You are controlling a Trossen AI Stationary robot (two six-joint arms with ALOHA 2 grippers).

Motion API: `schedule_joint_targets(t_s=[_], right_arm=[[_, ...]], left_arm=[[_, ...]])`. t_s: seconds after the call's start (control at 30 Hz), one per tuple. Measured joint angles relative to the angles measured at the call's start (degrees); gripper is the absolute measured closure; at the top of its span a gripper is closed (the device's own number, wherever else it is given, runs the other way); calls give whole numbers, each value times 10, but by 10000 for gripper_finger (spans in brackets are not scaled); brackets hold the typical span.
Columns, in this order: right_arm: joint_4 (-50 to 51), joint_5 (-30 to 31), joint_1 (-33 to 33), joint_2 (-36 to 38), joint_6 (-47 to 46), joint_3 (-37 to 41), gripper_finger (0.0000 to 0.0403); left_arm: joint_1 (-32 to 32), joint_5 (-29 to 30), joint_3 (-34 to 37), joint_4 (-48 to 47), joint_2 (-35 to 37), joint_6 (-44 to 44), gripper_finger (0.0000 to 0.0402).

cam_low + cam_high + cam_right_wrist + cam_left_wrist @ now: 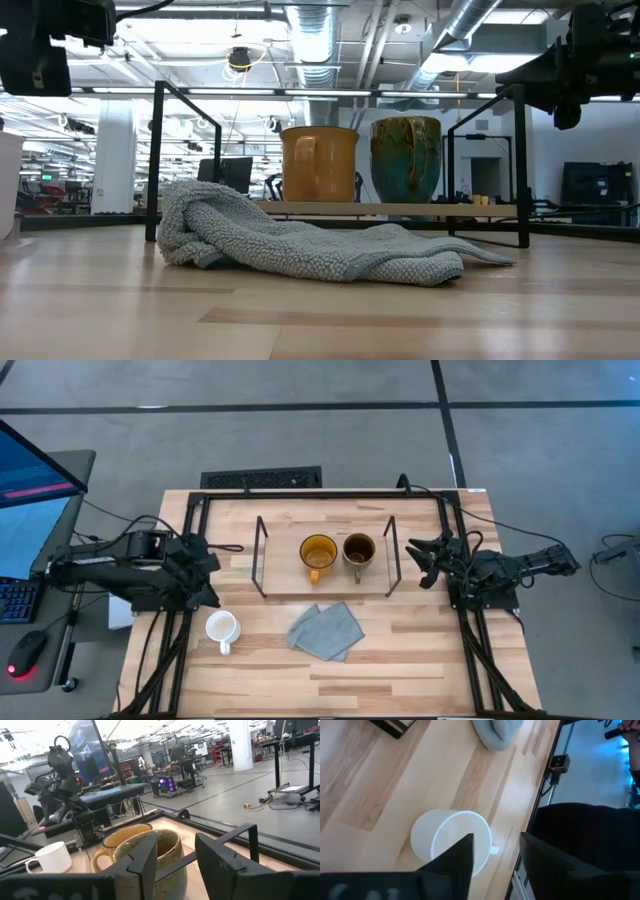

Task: Stack small to large cups/mugs on shelf
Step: Put the white mug on the shelf

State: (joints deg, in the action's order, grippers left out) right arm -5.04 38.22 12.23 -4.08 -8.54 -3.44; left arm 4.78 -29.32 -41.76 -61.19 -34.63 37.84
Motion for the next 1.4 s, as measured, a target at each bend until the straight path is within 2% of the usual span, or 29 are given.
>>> schedule_joint_targets(t_s=[0.1,0.2,0.3,0.37,0.63,0.8,1.2,1.4], right_arm=[[0,0,0,0,0,0,249],[0,0,0,0,0,0,249],[5,0,0,0,0,0,249],[6,0,0,0,0,0,249],[7,-1,0,0,0,0,249],[7,-2,0,0,0,0,249],[7,-2,0,0,-1,0,249],[1,-2,0,0,-1,0,249]], left_arm=[[0,3,0,0,0,1,215],[0,31,0,0,0,-21,187],[-8,-3,0,0,-2,-87,170],[-26,-20,0,2,-10,-99,165],[-125,70,0,2,-64,-67,161],[-169,91,0,2,-90,-39,161],[-200,119,0,-15,-116,12,161],[-200,159,0,-15,-116,10,161]])
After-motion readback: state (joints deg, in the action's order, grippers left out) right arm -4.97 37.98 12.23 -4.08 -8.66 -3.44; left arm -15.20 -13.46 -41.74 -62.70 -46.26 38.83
